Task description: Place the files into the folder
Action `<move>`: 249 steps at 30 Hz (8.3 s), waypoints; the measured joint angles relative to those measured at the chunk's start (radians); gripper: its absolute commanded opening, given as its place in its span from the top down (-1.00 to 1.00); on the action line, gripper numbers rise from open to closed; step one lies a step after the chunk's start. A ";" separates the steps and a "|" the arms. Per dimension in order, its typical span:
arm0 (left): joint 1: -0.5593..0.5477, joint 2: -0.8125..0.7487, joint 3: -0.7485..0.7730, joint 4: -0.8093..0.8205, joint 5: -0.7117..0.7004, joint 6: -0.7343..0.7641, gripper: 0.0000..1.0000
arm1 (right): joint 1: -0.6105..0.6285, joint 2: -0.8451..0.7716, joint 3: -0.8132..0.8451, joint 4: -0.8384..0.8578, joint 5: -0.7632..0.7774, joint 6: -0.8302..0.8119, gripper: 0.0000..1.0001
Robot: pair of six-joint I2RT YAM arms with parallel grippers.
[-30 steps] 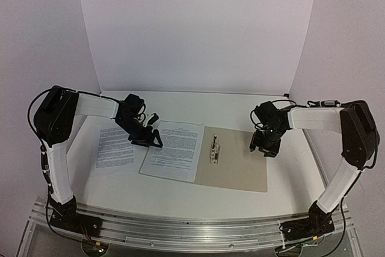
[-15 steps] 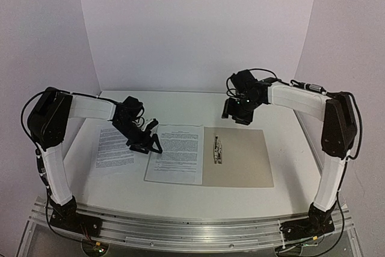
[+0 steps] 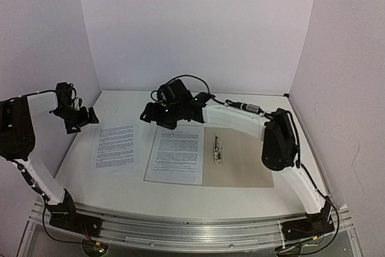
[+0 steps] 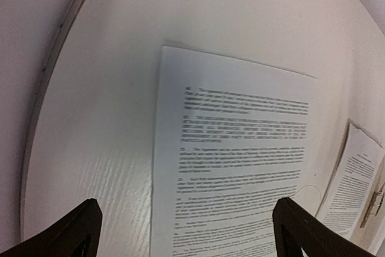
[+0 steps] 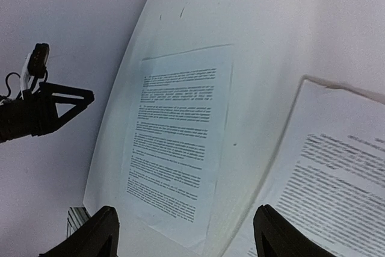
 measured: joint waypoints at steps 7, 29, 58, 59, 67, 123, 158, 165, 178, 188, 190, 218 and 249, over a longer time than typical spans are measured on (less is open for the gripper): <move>0.029 0.077 -0.059 0.006 -0.019 -0.006 -0.94 | 0.086 0.205 0.058 0.134 -0.022 0.074 -0.53; 0.010 0.129 -0.205 0.230 0.209 0.011 -0.42 | 0.098 0.367 0.130 0.362 -0.019 0.237 -0.50; 0.003 0.075 -0.161 0.107 0.186 0.119 1.00 | 0.096 0.361 0.103 0.405 -0.050 0.251 -0.57; 0.002 0.070 -0.138 0.093 0.179 0.145 1.00 | 0.093 0.348 0.087 0.400 -0.051 0.245 -0.58; -0.108 0.034 0.148 -0.059 0.105 0.399 1.00 | 0.070 0.151 -0.111 0.347 -0.045 0.140 -0.81; -0.561 -0.009 0.977 -0.442 0.271 0.576 0.97 | -0.248 -0.231 -0.757 1.708 -0.520 -0.055 1.00; -0.762 0.379 0.435 -0.011 0.009 0.420 -0.71 | -0.637 -0.873 -0.778 -0.660 -0.450 -0.429 1.00; -0.766 0.380 0.293 0.068 -0.017 0.374 -0.69 | -0.739 -0.764 -0.815 -0.762 -0.460 -0.565 1.00; -0.765 0.355 0.112 0.157 -0.080 0.287 -0.69 | -0.756 -0.656 -0.805 -0.816 -0.466 -0.674 1.00; -0.765 0.308 0.040 0.169 -0.132 0.302 -0.69 | -0.756 -0.611 -0.765 -0.816 -0.525 -0.691 1.00; -0.765 0.307 0.040 0.168 -0.135 0.307 -0.69 | -0.754 -0.603 -0.738 -0.809 -0.553 -0.690 1.00; -0.765 0.307 0.040 0.167 -0.140 0.325 -0.69 | -0.717 -0.512 -0.744 -0.662 -0.639 -0.658 1.00; -0.765 0.307 0.040 0.168 -0.139 0.326 -0.68 | -0.740 -0.556 -0.826 -0.538 -0.700 -0.591 1.00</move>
